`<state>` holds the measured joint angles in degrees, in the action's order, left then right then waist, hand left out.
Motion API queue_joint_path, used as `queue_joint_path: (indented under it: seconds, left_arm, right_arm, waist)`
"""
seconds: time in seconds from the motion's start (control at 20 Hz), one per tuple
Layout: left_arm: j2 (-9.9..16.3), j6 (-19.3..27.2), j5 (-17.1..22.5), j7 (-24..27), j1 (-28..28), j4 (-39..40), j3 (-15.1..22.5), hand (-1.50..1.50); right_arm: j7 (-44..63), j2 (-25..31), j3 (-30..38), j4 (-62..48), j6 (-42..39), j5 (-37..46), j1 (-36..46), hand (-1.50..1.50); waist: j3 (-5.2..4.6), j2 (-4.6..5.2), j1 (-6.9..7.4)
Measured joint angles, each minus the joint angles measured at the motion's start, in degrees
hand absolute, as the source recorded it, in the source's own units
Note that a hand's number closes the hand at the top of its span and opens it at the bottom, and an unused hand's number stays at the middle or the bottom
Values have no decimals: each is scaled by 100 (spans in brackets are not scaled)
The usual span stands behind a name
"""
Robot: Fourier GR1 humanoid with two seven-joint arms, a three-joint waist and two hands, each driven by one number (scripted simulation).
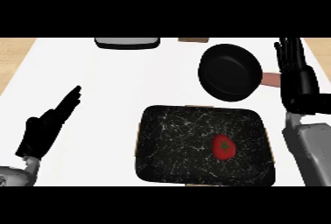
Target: Pick the tomato from the tray and place it in the pot
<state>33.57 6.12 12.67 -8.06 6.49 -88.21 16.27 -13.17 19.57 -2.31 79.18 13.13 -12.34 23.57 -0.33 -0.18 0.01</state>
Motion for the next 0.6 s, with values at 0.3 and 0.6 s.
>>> queue_joint_path:
  seconds: [0.3,0.6]
  left_arm:
    - [67,535,-106,163,-345,170,-541,0]
    - [-2,913,-96,228,-722,291,-828,0]
  right_arm:
    - [1212,42,67,-6,567,25,-1290,150]
    - [1028,848,-238,182,1920,1863,-2596,-150]
  waist:
    - [9,-42,-132]
    - [-27,-80,-304]
